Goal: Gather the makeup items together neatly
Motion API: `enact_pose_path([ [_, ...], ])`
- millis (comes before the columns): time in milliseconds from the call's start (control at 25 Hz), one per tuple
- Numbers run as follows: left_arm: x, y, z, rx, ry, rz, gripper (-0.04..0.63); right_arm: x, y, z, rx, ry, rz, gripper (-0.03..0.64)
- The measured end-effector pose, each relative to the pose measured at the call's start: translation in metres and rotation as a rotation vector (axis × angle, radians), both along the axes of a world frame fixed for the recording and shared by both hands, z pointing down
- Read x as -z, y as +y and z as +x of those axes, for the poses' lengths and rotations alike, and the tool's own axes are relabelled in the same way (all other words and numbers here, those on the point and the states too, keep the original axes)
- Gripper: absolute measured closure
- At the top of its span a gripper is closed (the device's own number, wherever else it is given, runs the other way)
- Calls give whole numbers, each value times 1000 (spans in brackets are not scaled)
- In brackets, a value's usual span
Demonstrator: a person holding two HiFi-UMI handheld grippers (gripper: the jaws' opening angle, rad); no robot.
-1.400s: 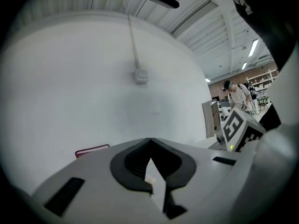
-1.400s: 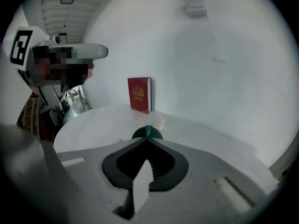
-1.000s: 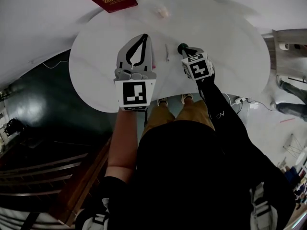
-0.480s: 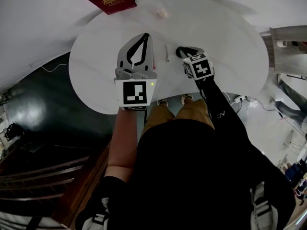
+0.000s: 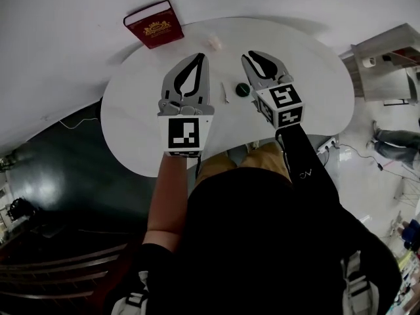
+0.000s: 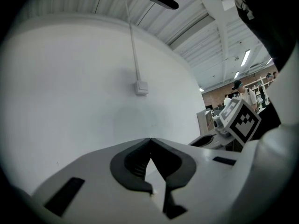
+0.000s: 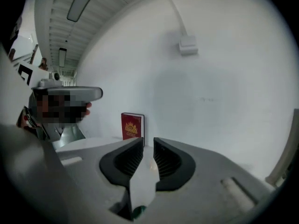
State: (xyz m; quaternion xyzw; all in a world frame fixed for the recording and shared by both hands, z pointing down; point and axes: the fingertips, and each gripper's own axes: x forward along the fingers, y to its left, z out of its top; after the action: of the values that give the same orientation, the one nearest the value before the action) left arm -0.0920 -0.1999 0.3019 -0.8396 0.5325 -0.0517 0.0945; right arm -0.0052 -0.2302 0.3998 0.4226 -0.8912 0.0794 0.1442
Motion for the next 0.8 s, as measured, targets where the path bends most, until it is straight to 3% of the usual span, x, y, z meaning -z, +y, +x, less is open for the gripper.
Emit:
enact_pose_path([
  [280, 19, 10, -8, -25, 59, 32, 589, 51, 25, 0, -19, -37, 127, 563],
  [520, 17, 26, -12, -38, 66, 21, 588, 44, 38, 2, -49, -23, 105, 563],
  [800, 24, 23, -16, -4, 82, 33, 588, 33, 31, -9, 2, 14, 67, 563],
])
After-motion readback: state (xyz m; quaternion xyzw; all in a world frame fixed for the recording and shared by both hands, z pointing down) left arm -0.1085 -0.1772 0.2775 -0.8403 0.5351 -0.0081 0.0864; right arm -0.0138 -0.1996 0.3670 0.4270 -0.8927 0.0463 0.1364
